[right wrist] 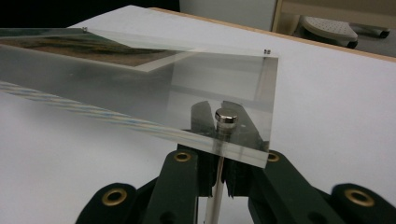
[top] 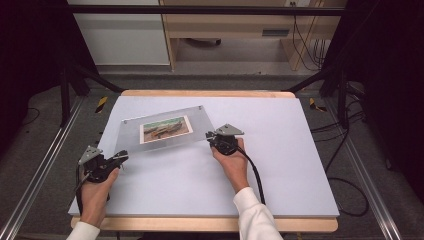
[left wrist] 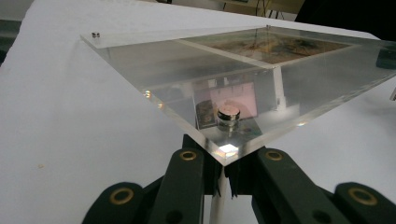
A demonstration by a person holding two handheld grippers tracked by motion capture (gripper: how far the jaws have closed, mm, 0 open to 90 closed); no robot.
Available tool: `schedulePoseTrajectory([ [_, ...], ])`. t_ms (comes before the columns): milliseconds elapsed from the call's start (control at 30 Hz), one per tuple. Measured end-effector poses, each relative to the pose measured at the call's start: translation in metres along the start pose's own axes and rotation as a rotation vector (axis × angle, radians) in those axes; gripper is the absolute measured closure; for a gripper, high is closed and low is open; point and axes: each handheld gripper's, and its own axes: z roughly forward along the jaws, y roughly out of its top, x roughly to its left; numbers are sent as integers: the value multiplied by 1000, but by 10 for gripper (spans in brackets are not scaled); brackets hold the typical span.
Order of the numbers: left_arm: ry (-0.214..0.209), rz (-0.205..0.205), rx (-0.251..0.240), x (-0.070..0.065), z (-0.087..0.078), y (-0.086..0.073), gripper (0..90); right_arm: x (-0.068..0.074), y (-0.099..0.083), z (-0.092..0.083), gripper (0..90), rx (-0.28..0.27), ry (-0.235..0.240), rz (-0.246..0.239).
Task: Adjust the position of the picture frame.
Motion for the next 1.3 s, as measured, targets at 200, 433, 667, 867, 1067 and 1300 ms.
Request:
schedulePoseTrajectory([
  [200,-16,-19,-4,2,3,-1,820,1,-1,0,839,-9,-5,-5],
  [433,9,21,-77,-2,-3,7,840,2,3,-4,840,-60,-13,4],
  [667,7,45,-108,-11,-10,16,839,2,9,-15,836,-75,-1,19],
  [867,-18,48,-124,-23,-10,21,839,-2,14,-34,838,-98,-21,23],
  [1067,-60,73,-130,-44,1,27,838,-14,12,-63,838,-112,-56,36],
  [1300,-100,106,-113,-65,18,29,838,-30,-2,-86,838,-114,-89,66],
])
